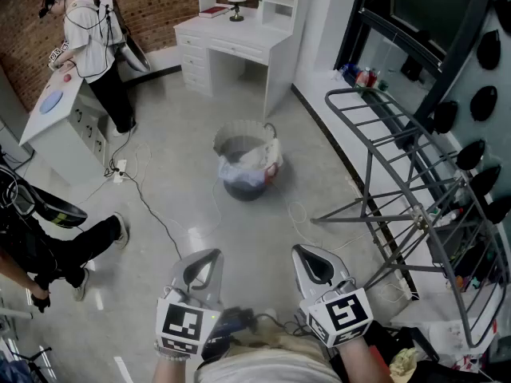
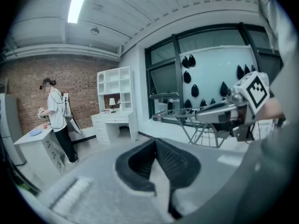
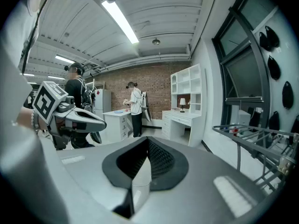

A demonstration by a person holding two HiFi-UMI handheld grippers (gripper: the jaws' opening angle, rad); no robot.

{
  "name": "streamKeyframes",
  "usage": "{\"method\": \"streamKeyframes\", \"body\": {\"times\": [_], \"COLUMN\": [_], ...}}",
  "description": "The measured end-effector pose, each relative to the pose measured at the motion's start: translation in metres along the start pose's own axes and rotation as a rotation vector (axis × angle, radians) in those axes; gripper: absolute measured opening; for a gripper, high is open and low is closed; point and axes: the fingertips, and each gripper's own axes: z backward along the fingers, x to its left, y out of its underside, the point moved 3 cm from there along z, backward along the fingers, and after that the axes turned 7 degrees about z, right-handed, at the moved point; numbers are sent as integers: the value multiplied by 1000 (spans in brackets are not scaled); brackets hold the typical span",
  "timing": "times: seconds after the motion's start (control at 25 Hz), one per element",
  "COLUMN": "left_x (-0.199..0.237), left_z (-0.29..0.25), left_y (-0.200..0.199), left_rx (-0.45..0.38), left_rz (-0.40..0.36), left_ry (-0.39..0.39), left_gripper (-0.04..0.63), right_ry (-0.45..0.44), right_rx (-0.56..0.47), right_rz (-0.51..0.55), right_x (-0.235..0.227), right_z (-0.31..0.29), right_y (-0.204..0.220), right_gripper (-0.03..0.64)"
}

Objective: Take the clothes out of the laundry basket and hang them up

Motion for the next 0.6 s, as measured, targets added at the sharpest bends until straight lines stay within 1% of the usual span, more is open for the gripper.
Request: {"method": "streamKeyframes", "body": {"times": [0.6], "left_x": [2], "left_z": [1], "left_y": [6], "left_rx": [10], "left_rz": [3], "left_ry": [14], "left_gripper": [-5], "right_ry": [17], "right_rx": [7], "right_rz": [-4], "right_x": [3], "right_z": [-2], "right_y": [1], "right_gripper": [5]}}
